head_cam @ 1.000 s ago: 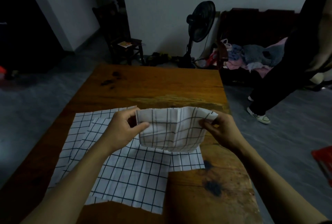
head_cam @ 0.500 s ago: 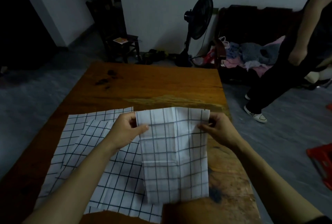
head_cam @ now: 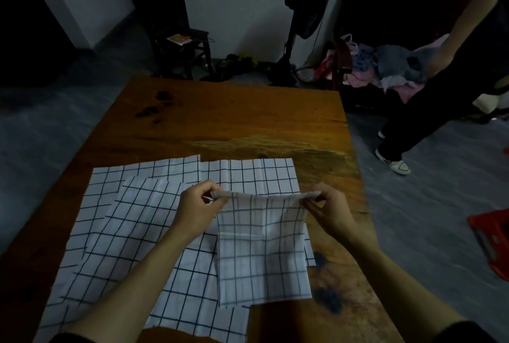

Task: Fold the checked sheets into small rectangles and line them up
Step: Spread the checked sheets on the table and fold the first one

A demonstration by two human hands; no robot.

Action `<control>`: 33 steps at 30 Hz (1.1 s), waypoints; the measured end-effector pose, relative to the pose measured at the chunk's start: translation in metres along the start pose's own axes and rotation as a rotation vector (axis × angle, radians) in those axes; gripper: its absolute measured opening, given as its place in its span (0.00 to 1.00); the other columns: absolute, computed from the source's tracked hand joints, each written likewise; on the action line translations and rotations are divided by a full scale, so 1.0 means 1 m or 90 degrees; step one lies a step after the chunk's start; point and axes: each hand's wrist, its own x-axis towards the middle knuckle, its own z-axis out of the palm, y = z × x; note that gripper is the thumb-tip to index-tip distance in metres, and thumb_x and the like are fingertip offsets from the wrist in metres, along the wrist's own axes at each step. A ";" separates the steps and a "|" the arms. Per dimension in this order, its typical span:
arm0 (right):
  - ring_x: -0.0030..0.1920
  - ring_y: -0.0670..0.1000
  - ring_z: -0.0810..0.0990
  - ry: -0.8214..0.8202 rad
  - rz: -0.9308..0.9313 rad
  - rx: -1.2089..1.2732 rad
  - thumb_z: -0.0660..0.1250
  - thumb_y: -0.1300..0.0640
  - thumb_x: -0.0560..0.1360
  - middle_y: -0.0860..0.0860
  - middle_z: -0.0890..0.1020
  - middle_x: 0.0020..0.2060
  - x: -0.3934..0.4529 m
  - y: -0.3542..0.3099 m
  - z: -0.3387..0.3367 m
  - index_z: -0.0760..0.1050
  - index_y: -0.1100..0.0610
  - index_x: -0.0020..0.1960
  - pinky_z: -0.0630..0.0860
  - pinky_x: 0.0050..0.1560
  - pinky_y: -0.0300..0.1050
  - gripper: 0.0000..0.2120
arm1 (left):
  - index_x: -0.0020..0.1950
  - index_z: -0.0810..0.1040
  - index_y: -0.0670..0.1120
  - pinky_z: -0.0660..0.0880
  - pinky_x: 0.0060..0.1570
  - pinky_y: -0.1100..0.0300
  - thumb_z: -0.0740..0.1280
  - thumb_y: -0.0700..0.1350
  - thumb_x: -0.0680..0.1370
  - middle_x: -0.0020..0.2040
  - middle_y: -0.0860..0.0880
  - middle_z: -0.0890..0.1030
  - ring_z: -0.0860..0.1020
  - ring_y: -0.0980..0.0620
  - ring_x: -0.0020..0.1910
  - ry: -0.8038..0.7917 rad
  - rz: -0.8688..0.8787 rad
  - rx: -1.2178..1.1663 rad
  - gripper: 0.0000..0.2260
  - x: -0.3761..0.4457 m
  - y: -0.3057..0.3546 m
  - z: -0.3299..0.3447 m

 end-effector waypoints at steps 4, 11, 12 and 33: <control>0.46 0.41 0.78 0.034 -0.058 -0.036 0.71 0.63 0.74 0.41 0.78 0.43 0.002 0.004 0.003 0.77 0.47 0.44 0.74 0.45 0.34 0.11 | 0.41 0.79 0.49 0.76 0.47 0.56 0.72 0.40 0.75 0.40 0.55 0.81 0.79 0.54 0.43 0.004 0.035 0.011 0.06 -0.002 -0.005 0.002; 0.50 0.44 0.77 -0.004 -0.075 -0.082 0.75 0.63 0.70 0.44 0.79 0.47 -0.006 0.028 0.019 0.79 0.48 0.47 0.79 0.47 0.47 0.12 | 0.44 0.79 0.52 0.73 0.49 0.61 0.76 0.32 0.68 0.46 0.57 0.81 0.78 0.57 0.51 -0.032 0.056 0.054 0.16 -0.016 -0.030 0.009; 0.51 0.44 0.77 -0.009 -0.068 -0.092 0.75 0.63 0.69 0.44 0.79 0.48 -0.008 0.030 0.022 0.79 0.47 0.48 0.78 0.48 0.47 0.14 | 0.44 0.78 0.52 0.74 0.49 0.62 0.76 0.31 0.67 0.47 0.57 0.81 0.78 0.57 0.52 -0.038 0.064 0.056 0.18 -0.019 -0.035 0.011; 0.39 0.53 0.82 -0.127 0.386 0.179 0.56 0.55 0.83 0.55 0.81 0.44 -0.065 0.038 0.038 0.73 0.56 0.62 0.79 0.36 0.45 0.12 | 0.70 0.66 0.54 0.77 0.53 0.55 0.71 0.48 0.77 0.61 0.49 0.77 0.78 0.52 0.55 -0.225 -0.320 0.123 0.24 -0.064 -0.087 0.007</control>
